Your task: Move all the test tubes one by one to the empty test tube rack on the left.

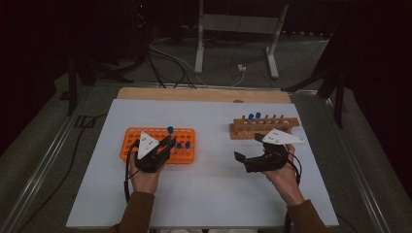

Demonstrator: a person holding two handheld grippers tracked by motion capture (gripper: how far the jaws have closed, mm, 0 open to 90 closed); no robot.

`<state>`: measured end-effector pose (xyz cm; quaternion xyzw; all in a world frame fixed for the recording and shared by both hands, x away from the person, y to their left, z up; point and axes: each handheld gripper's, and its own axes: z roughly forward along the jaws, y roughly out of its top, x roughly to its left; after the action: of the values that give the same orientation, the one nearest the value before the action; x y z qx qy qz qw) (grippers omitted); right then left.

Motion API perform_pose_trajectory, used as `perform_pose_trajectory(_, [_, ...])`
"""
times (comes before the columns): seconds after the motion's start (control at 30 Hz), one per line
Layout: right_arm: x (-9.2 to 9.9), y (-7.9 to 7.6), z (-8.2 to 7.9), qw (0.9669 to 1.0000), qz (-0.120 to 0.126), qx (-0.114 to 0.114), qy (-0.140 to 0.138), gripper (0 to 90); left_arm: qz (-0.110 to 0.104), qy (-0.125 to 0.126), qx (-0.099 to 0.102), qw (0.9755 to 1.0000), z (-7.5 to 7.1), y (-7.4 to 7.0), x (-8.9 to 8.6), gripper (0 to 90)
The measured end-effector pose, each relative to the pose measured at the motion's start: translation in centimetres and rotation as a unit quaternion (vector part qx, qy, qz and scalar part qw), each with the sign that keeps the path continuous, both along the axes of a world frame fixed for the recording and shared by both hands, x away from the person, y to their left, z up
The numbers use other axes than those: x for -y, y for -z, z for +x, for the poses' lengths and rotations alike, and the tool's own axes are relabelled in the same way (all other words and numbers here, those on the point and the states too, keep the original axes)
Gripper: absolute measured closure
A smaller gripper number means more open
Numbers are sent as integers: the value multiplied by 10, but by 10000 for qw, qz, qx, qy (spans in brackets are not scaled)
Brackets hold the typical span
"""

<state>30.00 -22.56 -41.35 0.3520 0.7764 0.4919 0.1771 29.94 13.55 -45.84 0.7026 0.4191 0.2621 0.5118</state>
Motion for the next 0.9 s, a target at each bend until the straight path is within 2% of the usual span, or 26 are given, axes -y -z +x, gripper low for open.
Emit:
perform_pose_trajectory(0.43, [4, 1, 0, 10000, 26, -8, 26, 0, 168, -26, -292, 9994, 6, 21, 2, 783])
perform_pose_trajectory(0.63, [5, 1, -1, 10000, 24, -11, 25, 0, 473, 22, -544, 9974, 6, 31, 4, 784])
perform_pose_trajectory(0.7, [5, 1, -1, 10000, 19, -11, 23, 0, 612, 37, -571, 9965, 5, 34, 6, 786])
perform_pose_trajectory(0.9, [4, 4, 0, 10000, -19, -35, 1, 0, 801, 57, -672, 9945, 5, 37, 9, 788])
